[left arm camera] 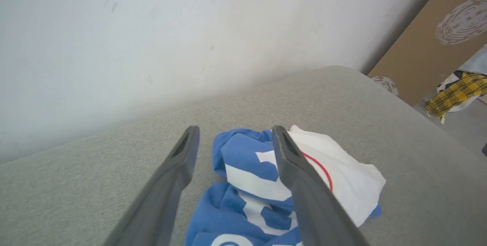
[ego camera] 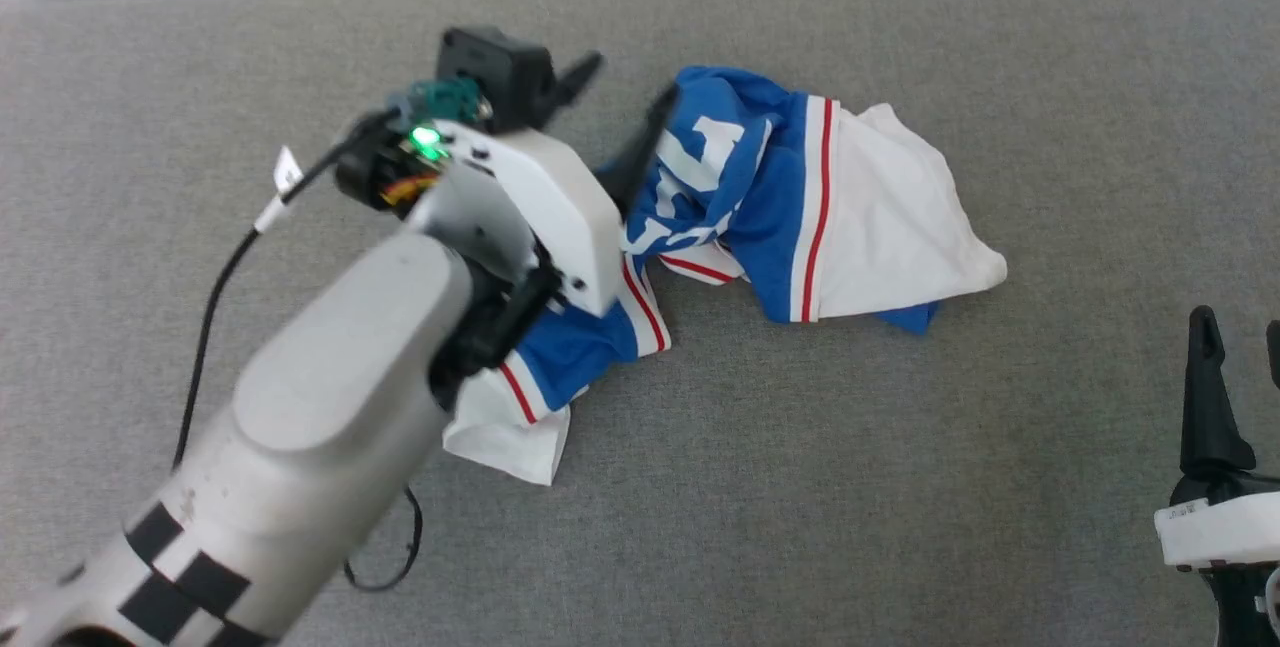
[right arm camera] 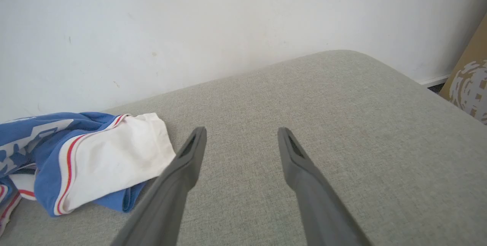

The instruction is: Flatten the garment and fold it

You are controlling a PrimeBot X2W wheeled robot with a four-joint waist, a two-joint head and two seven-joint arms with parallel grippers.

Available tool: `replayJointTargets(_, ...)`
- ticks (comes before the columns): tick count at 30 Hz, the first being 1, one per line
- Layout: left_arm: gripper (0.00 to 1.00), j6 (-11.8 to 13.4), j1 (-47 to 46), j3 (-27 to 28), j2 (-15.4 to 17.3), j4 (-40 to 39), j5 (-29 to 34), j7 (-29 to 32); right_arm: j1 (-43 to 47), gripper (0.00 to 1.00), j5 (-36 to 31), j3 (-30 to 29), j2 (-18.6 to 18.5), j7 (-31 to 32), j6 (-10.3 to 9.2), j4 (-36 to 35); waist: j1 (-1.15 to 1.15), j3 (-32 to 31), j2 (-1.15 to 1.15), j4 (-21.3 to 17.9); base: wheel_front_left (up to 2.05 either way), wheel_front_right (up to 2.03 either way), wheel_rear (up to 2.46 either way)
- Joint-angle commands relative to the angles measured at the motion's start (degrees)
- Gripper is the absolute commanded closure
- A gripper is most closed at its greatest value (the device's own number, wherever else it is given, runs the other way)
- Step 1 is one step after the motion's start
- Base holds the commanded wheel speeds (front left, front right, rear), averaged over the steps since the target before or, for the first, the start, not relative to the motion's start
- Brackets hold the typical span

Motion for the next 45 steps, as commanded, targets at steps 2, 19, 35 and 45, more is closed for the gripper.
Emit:
replayJointTargets(2, 0.0, 0.7, -1.8, -0.3, 0.6, 2.1, 1.6, 0.1, -0.5, 0.0, 0.2, 0.3, 0.2, 0.0, -0.04, -0.1, 0.0, 1.5, 0.0, -0.6, 0.0, 0.0, 0.0)
replayJointTargets(19, 1.0, -5.1, -6.3, -7.9, -2.2, 20.0, 1.9, 11.0, -3.1, 0.0, -0.1, 0.8, 0.2, -0.3, -0.04, 0.6, 0.0, 5.8, 0.0, -2.3, 0.0, 0.0, 0.0)
replayJointTargets(35, 1.0, 1.3, -12.2, -0.8, -1.9, 20.1, 4.3, -5.3, -2.8, 0.0, -0.7, 2.2, 0.2, 0.6, -0.04, 0.3, 0.0, 4.5, 0.0, -2.1, 0.0, 0.0, 0.0)
replayJointTargets(45, 0.0, 1.1, -9.0, 1.0, -3.3, 26.1, 1.6, -9.8, -2.2, 0.0, -0.8, 1.9, 0.2, 0.7, -0.04, 0.4, 0.0, 4.6, 0.0, -3.0, 0.0, 0.0, 0.0)
